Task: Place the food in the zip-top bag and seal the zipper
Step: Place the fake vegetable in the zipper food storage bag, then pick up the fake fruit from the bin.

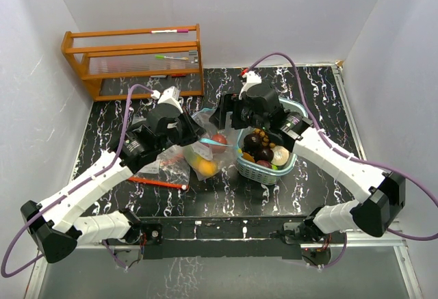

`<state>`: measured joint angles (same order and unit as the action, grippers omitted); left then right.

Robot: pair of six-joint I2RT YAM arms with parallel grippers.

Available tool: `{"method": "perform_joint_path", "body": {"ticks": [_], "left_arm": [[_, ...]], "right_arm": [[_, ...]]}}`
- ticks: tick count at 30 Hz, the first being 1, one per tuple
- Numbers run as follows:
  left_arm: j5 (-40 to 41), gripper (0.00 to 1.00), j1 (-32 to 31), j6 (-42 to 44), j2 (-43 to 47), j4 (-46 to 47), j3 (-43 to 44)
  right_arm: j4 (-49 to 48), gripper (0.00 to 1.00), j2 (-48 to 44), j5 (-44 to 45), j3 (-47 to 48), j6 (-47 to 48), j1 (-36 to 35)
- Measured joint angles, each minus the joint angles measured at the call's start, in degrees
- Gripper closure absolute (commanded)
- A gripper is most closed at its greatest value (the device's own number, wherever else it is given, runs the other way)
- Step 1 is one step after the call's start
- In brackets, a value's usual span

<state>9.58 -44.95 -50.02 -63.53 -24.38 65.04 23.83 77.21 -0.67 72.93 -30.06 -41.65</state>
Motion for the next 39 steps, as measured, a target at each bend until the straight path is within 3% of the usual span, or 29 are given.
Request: {"method": "perform_joint_path", "body": {"ticks": [2, 10, 19, 30, 39], "left_arm": [[0.0, 1.00, 0.0, 0.0, 0.0, 0.0, 0.0], [-0.7, 1.00, 0.0, -0.1, -0.3, 0.5, -0.7], [1.6, 1.00, 0.0, 1.0, -0.1, -1.0, -0.6], [6.1, 1.00, 0.0, 2.3, 4.4, -3.2, -0.6], [6.3, 1.00, 0.0, 2.6, 5.9, -2.8, -0.7]], "right_arm": [[-0.2, 0.02, -0.3, -0.8, 0.0, -0.1, -0.3], [0.8, 0.02, -5.9, -1.9, 0.0, -0.4, -1.5], [16.6, 0.02, -17.4, 16.5, 0.1, -5.2, -1.4], [33.8, 0.02, -11.3, 18.8, -4.4, -11.1, -1.4], [34.0, 0.02, -7.3, 17.6, -10.7, -12.2, 0.3]]}}
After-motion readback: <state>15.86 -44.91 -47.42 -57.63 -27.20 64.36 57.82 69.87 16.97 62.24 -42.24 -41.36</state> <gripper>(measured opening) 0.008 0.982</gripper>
